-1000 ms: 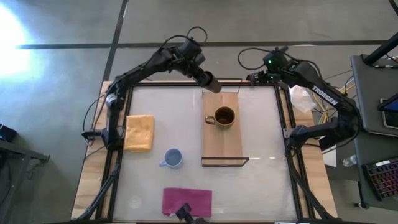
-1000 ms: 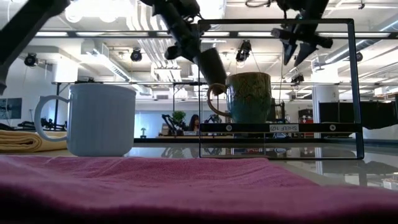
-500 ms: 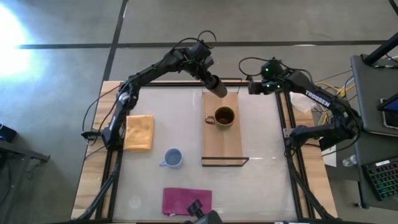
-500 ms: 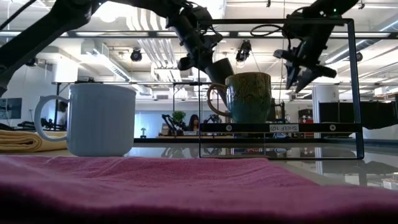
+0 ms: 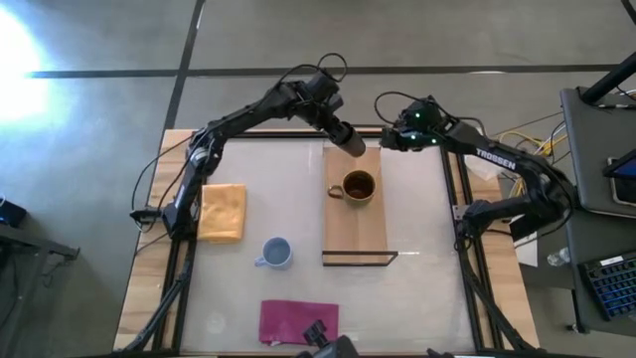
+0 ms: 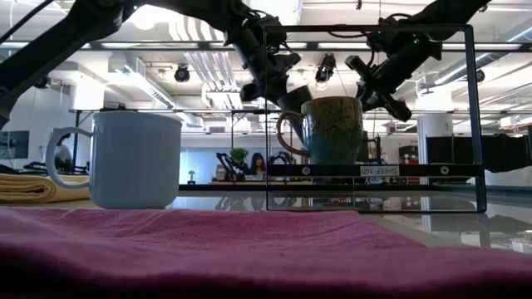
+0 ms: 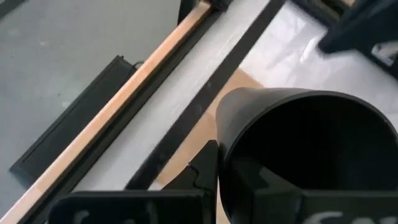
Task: Stack small to large cups/mugs on shelf
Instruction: Put the black cup on the shelf
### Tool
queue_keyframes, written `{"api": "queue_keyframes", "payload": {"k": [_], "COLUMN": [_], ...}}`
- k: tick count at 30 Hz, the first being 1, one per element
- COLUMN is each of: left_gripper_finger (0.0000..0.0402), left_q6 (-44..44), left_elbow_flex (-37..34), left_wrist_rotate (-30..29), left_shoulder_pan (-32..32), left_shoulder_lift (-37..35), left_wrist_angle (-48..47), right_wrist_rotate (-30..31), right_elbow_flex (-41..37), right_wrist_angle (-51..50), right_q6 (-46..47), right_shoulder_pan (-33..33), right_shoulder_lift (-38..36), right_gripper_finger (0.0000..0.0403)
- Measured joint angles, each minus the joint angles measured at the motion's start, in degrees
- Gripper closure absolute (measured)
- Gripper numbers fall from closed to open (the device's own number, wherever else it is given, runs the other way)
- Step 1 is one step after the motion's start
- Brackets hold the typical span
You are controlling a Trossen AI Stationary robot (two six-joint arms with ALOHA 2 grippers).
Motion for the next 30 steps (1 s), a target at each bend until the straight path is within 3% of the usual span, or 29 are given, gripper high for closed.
{"api": "queue_keyframes", "payload": {"k": [16,30], "left_gripper_finger": [0.0401,0.0401], "left_q6": [-2.27,-2.07], "left_elbow_flex": [-6.76,-7.01], "left_wrist_rotate": [2.47,2.08], "left_shoulder_pan": [-0.75,-1.85], "left_shoulder_lift": [0.0,-0.09], "left_wrist_angle": [5.23,6.95], "right_wrist_rotate": [0.37,0.21], "right_elbow_flex": [0.02,0.07], "right_wrist_angle": [0.43,4.38], "right_q6": [0.04,0.68], "right_shoulder_pan": [2.93,7.42], "right_shoulder_lift": [5.02,8.98], "right_gripper_finger": [0.0394,0.0394]}}
